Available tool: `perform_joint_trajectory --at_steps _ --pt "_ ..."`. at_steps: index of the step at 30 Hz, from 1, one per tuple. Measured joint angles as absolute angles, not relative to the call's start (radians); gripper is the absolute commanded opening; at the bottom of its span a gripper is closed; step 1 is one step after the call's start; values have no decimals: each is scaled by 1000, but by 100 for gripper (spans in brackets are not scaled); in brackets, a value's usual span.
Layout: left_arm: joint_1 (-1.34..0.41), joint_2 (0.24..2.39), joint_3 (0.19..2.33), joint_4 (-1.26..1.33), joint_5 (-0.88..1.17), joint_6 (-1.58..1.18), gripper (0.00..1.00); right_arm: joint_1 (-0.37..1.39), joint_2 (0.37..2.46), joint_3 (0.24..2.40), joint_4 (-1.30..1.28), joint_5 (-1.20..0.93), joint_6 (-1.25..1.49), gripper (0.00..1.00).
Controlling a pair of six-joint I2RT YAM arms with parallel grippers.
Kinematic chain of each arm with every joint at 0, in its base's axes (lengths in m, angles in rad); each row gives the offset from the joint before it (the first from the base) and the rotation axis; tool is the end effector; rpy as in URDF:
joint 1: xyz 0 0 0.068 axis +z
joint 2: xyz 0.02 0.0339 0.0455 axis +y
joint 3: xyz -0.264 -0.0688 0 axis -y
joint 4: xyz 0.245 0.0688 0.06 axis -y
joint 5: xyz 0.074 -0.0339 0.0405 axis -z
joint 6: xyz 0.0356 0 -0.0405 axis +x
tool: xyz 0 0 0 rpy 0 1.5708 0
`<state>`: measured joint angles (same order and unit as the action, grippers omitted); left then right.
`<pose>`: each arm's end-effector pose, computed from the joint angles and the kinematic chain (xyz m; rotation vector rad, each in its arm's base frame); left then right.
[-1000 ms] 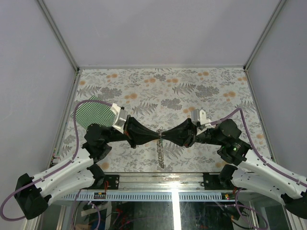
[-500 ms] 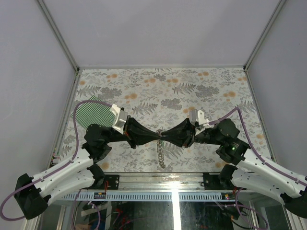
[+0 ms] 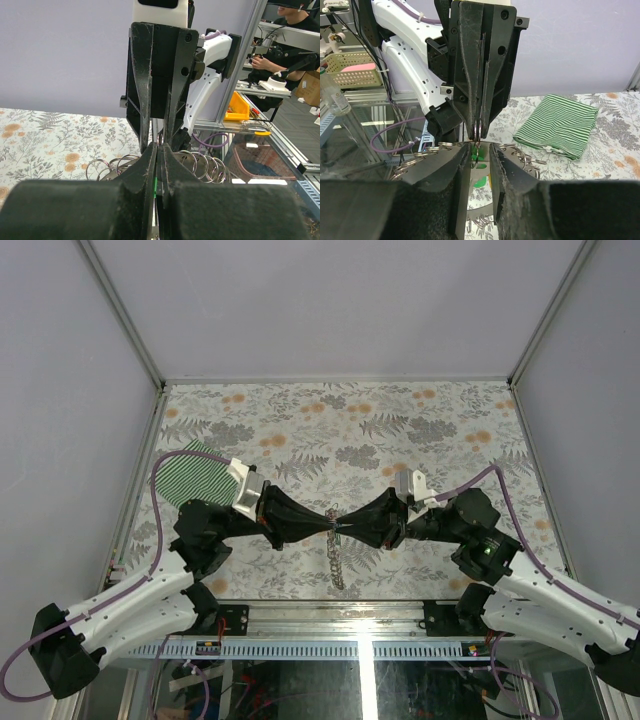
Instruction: Put the keys on the keyring
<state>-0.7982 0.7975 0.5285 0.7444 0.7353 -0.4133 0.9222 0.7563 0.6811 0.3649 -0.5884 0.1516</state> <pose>0.1064 -0.1434 0.3411 0.9336 0.9907 -1.4389 0.0906 0.1523 0.3657 -1.0100 1.0387 1.2704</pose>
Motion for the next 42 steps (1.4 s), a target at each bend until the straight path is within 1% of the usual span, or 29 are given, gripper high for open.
perform_joint_trajectory --at_steps 6,7,11,14,16,19,22,26,37,42 --pt "-803 798 529 744 735 -413 0 922 775 681 382 -597 159 22" --pt "-803 798 529 744 734 -413 0 922 778 681 385 -597 162 20" --pt "-803 799 533 744 731 -410 0 922 784 681 402 -607 169 5" --pt "-803 799 539 744 730 -409 0 922 785 681 412 -613 173 0" --pt "-803 799 540 744 730 -409 3 922 783 681 412 -611 171 0" --pt "-804 801 540 743 730 -409 11 922 775 683 390 -603 162 0" --pt "-804 803 540 737 729 -410 20 923 772 717 303 -595 128 0" --pt "-804 796 540 716 713 -405 25 923 775 800 135 -583 63 0" --pt "-806 656 544 524 577 -303 27 923 899 1023 -419 -453 -92 0" --pt "-806 641 543 439 540 -271 26 923 1010 1177 -654 -397 -105 0"
